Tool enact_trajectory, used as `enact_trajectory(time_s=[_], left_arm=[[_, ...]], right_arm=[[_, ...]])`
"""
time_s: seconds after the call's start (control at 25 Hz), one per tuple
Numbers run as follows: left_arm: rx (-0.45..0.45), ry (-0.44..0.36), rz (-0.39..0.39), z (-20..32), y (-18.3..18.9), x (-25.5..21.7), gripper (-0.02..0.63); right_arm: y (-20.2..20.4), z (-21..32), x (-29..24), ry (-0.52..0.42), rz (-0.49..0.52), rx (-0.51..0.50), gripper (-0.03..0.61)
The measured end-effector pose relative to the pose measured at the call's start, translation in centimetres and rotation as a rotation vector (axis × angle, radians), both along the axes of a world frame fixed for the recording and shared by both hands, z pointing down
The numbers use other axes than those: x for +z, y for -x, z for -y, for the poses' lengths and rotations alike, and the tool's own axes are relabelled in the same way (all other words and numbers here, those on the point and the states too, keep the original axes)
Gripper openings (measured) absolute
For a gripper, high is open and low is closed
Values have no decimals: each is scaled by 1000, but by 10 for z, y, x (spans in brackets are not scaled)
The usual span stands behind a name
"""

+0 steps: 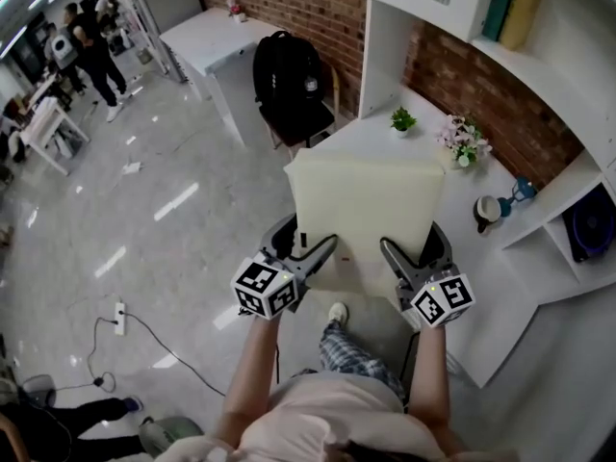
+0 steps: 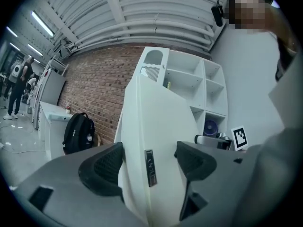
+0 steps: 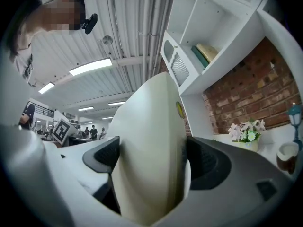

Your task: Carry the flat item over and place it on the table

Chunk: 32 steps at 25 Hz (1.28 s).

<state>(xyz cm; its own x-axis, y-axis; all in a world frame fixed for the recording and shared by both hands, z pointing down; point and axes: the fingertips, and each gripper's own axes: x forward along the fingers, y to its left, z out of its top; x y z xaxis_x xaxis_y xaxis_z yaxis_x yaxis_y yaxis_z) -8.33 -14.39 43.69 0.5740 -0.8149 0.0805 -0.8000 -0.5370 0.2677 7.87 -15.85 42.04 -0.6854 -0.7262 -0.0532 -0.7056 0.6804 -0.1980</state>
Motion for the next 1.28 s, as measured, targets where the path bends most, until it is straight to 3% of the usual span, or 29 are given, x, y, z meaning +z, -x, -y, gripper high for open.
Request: enact_trajectory(time_s=[0.2, 0.52, 1.28], left_arm=[[4, 24, -2, 82, 4, 7, 345], [31, 61, 18, 160, -3, 19, 345], [85, 194, 24, 256, -2, 69, 345]], right_arm=[[3, 82, 7, 22, -12, 9, 456], [-4, 156, 20, 73, -8, 29, 455], [-3, 245, 74, 243, -18, 103, 454]])
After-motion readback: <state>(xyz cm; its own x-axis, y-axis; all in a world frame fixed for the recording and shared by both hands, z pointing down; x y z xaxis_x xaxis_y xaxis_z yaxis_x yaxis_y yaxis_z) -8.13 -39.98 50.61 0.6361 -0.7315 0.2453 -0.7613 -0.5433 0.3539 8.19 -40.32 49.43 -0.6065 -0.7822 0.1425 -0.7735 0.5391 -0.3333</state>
